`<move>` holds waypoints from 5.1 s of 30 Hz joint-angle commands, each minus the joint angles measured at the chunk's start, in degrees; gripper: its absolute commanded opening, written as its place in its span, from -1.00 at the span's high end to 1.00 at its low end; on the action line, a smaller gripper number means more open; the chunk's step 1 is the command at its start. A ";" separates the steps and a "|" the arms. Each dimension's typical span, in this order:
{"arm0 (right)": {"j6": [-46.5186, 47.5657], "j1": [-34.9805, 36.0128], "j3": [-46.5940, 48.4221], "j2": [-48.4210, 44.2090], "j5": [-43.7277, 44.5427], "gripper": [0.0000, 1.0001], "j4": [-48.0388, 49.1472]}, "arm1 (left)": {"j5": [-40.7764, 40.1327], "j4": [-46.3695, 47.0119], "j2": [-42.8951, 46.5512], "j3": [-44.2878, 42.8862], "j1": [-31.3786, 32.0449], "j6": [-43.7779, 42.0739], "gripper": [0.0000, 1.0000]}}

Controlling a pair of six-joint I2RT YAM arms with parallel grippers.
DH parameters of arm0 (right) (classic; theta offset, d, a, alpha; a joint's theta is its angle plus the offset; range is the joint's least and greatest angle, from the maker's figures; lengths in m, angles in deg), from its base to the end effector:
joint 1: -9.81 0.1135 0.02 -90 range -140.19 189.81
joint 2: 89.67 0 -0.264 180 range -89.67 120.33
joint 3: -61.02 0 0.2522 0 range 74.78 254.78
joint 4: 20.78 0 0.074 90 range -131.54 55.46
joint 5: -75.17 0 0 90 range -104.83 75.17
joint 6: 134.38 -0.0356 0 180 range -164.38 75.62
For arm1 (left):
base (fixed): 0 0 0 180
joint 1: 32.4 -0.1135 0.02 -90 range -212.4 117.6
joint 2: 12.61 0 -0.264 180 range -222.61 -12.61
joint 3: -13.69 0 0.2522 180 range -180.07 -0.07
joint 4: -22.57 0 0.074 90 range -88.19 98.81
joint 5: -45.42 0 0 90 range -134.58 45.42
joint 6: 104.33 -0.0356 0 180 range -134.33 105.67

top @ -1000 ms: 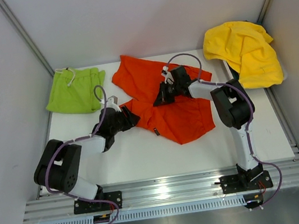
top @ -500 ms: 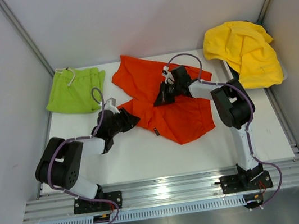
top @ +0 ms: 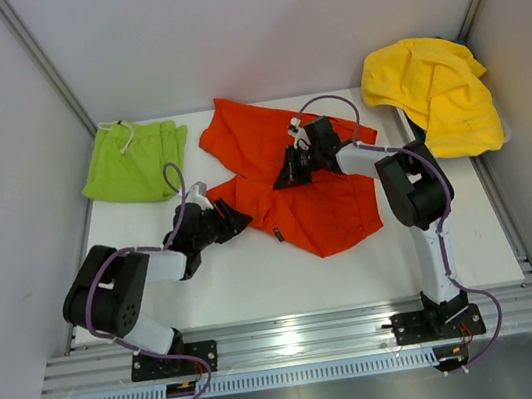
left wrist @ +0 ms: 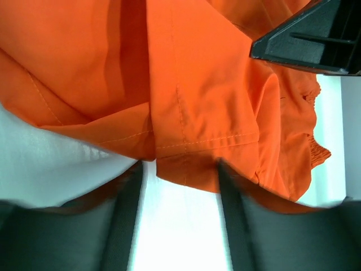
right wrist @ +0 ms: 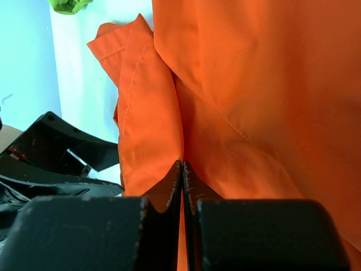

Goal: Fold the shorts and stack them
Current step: Flatten the shorts out, then fold the shorts

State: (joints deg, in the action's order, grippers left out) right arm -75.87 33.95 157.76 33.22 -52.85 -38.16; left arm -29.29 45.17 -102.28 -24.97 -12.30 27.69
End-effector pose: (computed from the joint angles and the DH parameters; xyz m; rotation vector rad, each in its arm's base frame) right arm 0.4142 0.2097 0.1538 -0.2039 2.4595 1.2330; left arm 0.2526 -0.1024 0.1299 -0.2431 2.1718 -0.9203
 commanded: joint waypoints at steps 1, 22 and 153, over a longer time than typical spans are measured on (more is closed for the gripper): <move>-0.33 -0.32 2.10 -0.99 -0.91 0.94 0.98 | 0.79 4.51 0.20 -0.32 -0.32 0.26 -0.02; 1.60 -0.06 1.75 -1.86 -0.21 0.74 -1.04 | -1.65 2.33 6.06 -2.51 -0.32 -2.72 1.00; -17.56 -25.63 -25.06 -68.49 44.87 1.00 -61.16 | -10.98 -64.66 74.64 -11.57 1.96 -9.85 1.00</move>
State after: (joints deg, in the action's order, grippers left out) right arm -93.29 8.88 132.77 -36.11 -12.21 -98.16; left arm -39.41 -19.98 -28.66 -36.49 -10.38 18.59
